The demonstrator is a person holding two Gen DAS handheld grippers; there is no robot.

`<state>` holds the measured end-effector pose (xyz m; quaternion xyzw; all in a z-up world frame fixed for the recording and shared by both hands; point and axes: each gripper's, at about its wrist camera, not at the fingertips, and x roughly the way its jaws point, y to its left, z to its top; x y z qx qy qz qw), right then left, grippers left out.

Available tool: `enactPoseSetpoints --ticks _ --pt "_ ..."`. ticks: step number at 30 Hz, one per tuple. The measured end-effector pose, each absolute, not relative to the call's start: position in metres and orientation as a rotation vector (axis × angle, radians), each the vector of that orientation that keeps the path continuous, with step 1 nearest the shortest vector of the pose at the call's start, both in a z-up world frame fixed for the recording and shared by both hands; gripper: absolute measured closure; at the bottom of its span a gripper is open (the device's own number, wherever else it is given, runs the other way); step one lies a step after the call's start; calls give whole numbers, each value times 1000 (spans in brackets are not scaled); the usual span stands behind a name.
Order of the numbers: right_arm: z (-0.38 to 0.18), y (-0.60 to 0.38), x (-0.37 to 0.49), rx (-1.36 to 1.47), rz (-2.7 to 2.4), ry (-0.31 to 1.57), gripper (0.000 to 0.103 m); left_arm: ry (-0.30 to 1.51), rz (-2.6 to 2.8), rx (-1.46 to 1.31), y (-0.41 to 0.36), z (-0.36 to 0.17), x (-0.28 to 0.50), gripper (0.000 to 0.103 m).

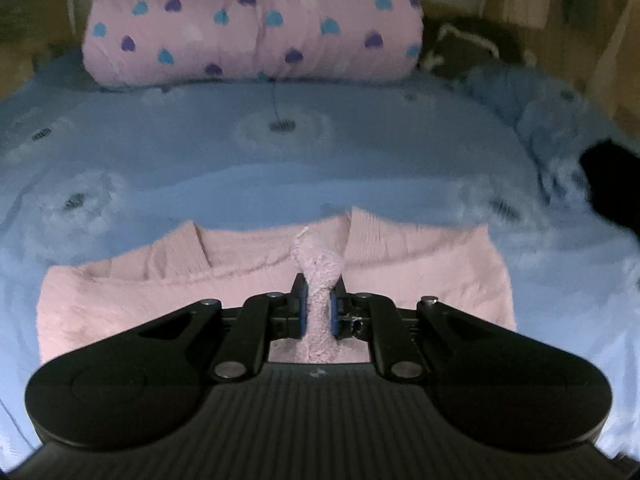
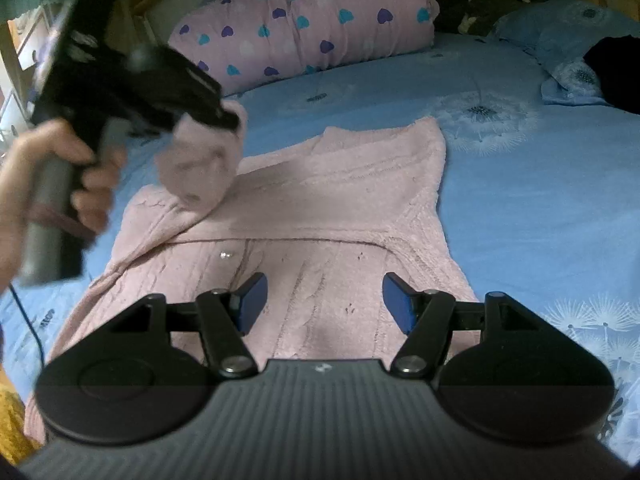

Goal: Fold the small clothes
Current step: 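Lift the side edge with the left tool and fold it over the body, release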

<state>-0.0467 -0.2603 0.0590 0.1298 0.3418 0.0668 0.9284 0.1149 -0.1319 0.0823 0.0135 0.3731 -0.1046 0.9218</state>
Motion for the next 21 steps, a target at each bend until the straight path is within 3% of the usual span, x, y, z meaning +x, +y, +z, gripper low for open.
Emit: enactPoseSetpoints --ticks 5,8,10,21 --pt "60 -260 -46 268 125 706 37 816 -240 77 -143 60 117 86" --pt "60 -260 -45 270 125 703 37 830 -255 87 -145 62 112 62" --pt "59 -261 -45 268 118 707 37 810 -259 96 -144 68 106 36" --pt "56 -263 -45 275 93 713 37 802 -185 185 -102 99 53 32"
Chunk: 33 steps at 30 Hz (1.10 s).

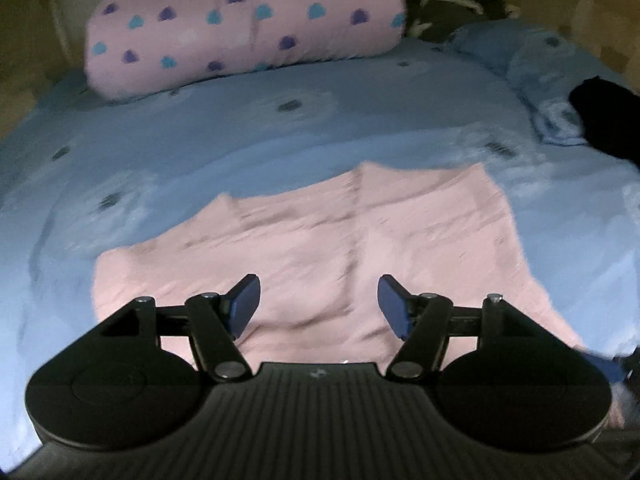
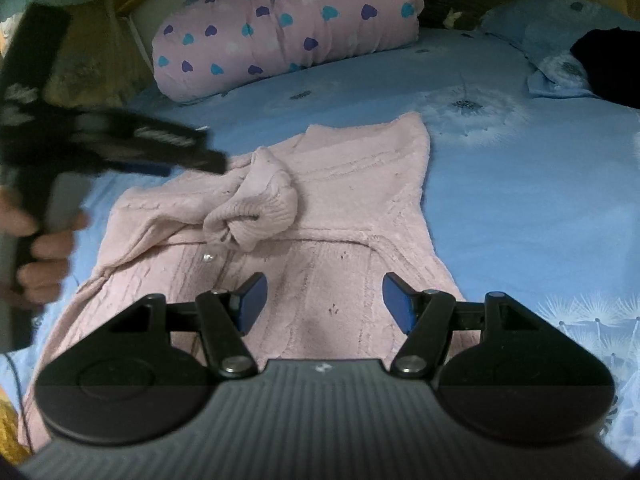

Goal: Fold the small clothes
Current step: 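Lift the side edge with the left tool and fold it over the body, release, then move the right tool to the cardigan's other side edge and grasp it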

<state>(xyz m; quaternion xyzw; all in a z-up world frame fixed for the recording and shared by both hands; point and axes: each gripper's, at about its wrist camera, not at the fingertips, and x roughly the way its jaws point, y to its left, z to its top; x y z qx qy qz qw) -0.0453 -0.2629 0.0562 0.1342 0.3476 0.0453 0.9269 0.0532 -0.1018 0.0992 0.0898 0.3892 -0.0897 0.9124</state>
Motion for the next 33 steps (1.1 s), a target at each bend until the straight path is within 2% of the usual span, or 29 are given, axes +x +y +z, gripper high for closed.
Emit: enactPoseSetpoints --ticks 4,12,17,24,33 --pt "55 -262 -47 265 92 709 37 825 -119 175 -65 102 36 25" --pt "51 -255 -50 204 62 711 37 731 -48 116 -6 96 19 24" --pt "46 -246 -50 155 56 712 37 712 -65 34 7 83 33 24" --pt "53 -224 -45 107 80 673 37 681 -84 53 13 62 51 24" --pt "75 -192 -12 318 162 658 37 720 -106 5 23 56 60 23"
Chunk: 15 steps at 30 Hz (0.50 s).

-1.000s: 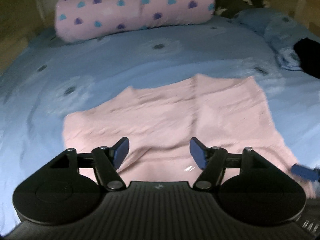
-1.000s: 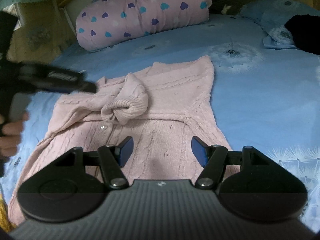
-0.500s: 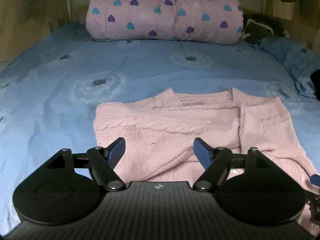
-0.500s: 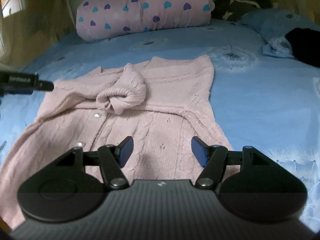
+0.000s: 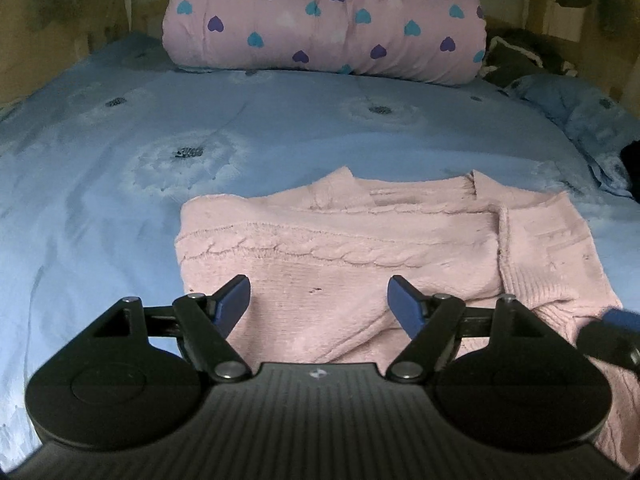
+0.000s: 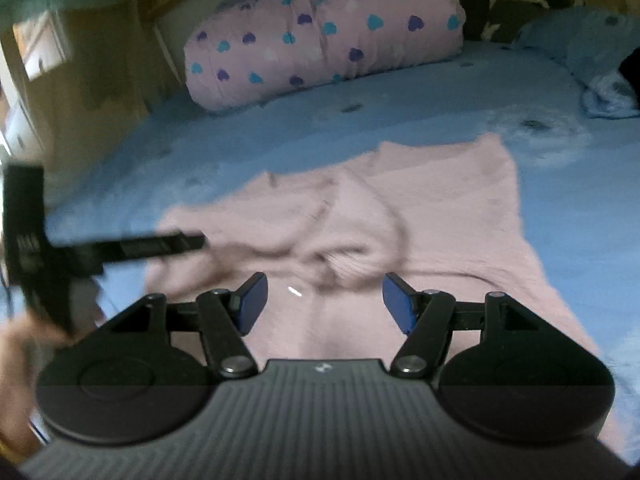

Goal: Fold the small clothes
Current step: 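Move the right tool to the cardigan's other side edge and grasp it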

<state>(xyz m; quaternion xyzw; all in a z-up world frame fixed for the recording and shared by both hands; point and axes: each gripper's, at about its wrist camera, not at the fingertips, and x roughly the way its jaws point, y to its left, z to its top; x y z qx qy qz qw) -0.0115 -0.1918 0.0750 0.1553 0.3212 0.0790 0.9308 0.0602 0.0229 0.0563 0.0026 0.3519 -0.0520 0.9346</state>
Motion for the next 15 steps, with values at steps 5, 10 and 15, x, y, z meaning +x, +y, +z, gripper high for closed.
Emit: enactPoseSetpoints --ticks 5,10,15 --pt "76 -166 14 343 164 659 41 712 -65 -22 35 58 62 23" --pt "62 -161 37 397 79 691 42 730 -57 -124 53 60 68 23" --pt "54 -157 53 381 14 706 42 738 -53 -147 56 60 69 23"
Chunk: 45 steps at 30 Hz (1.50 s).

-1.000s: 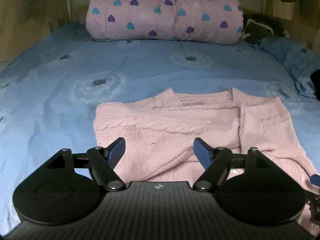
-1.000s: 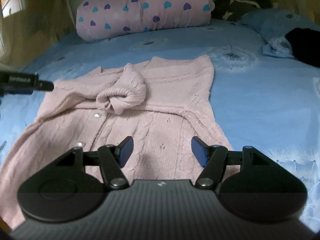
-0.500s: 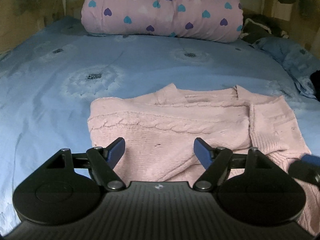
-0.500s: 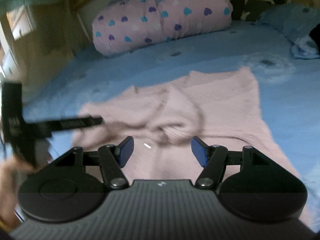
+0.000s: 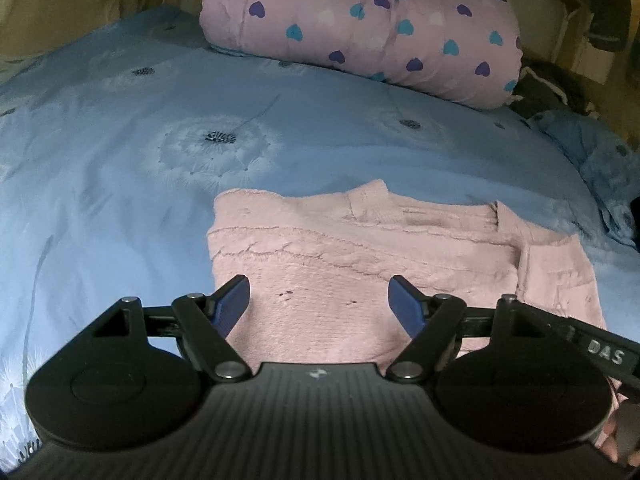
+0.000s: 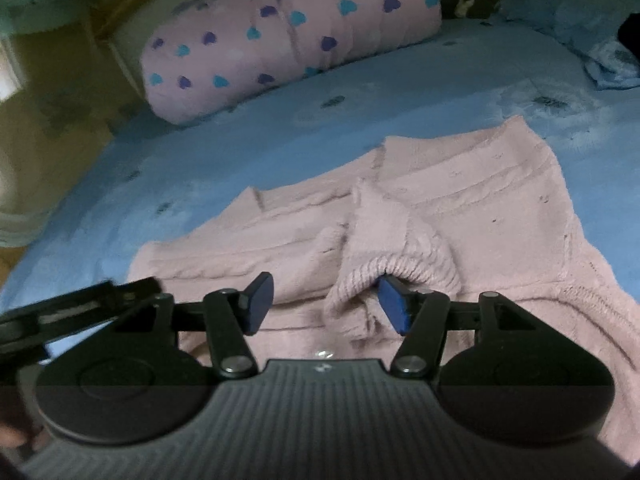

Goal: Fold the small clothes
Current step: 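Move the right tool to the cardigan's other side edge and grasp it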

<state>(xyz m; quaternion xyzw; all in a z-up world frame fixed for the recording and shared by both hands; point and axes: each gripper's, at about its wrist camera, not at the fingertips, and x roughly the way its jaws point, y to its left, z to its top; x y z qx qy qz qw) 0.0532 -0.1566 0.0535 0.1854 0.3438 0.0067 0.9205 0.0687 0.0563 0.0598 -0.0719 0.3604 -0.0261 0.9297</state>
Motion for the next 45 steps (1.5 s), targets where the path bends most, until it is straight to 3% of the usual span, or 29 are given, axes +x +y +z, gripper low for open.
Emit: enactPoseSetpoints --ticks 3,4,6,13,20,26,32,33,37,45 --pt "48 -157 60 365 -27 711 47 733 -57 -146 56 60 68 23" --pt "46 -158 61 347 -44 712 63 731 -60 -144 56 60 67 23" --pt "43 -162 62 322 -65 724 80 728 -64 -140 55 60 67 23" --pt "66 -189 53 269 -15 688 87 723 -69 -130 52 60 67 23" --pt "92 -241 57 285 -57 658 87 744 -65 -122 49 57 72 23" --pt "78 -278 83 377 -93 700 85 801 -39 -94 46 45 80 23" --pt "72 -292 76 349 -208 627 83 813 -33 -89 44 40 84 23" --pt "73 -294 73 355 -191 625 80 813 -33 -88 43 40 84 23" --pt "72 -289 60 325 -122 601 52 813 -36 -75 40 39 83 23" --pt "65 -250 79 27 -52 558 50 813 -37 -71 40 38 84 23"
